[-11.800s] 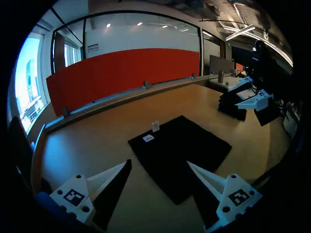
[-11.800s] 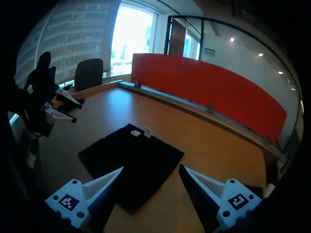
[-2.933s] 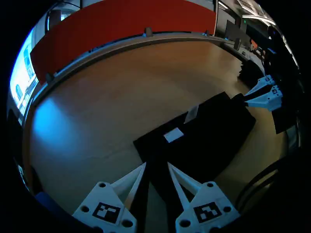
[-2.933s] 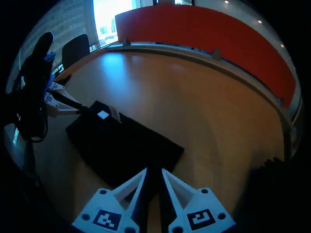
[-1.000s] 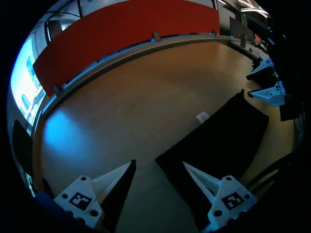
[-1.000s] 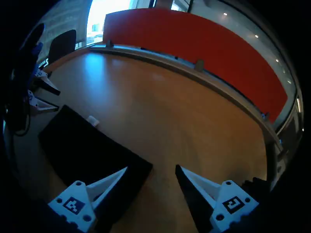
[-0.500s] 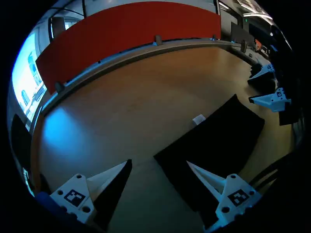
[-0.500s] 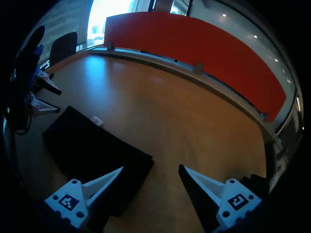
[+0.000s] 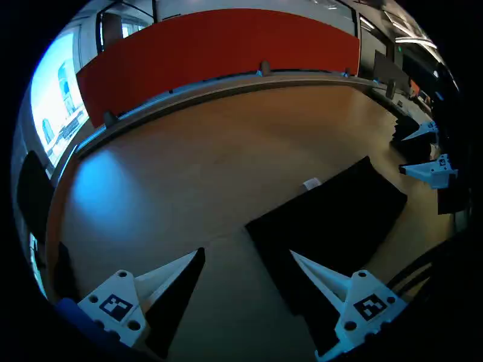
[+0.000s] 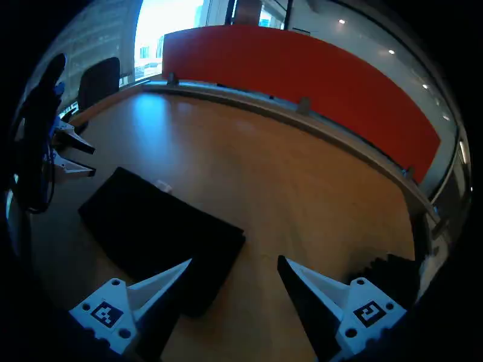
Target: Fold towel
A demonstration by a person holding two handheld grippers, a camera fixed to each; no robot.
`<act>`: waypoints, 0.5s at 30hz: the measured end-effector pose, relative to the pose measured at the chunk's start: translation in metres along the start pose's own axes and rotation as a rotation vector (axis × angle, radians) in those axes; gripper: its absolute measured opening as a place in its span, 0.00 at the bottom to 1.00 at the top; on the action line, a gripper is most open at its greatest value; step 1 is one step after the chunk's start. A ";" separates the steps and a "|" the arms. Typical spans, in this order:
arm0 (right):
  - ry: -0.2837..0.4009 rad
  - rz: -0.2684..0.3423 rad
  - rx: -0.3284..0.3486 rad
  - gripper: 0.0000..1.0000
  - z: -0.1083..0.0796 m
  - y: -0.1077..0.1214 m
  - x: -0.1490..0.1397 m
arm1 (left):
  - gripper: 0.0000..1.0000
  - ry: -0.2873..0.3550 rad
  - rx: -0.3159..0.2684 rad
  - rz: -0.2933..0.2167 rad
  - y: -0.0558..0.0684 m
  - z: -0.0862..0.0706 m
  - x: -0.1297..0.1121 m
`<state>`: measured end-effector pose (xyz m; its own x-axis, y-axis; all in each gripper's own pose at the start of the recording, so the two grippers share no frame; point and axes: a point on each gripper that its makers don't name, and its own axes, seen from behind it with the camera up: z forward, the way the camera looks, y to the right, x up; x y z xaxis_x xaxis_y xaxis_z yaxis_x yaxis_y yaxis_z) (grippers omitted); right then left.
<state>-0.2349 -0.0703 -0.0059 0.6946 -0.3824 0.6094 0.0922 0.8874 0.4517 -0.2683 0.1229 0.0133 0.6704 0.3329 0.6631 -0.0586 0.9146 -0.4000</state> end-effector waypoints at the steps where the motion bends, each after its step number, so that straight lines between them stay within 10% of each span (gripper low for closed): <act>1: 0.003 0.007 0.000 1.00 -0.002 -0.001 0.000 | 0.93 0.004 0.003 -0.008 0.000 -0.002 -0.001; 15: 0.018 0.056 0.009 1.00 -0.009 -0.008 0.001 | 0.93 0.040 0.042 -0.094 -0.006 -0.018 -0.007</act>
<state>-0.2282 -0.0752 -0.0149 0.7109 -0.3273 0.6224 0.0466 0.9051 0.4227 -0.2594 0.1107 -0.0007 0.7035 0.2361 0.6704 -0.0243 0.9507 -0.3093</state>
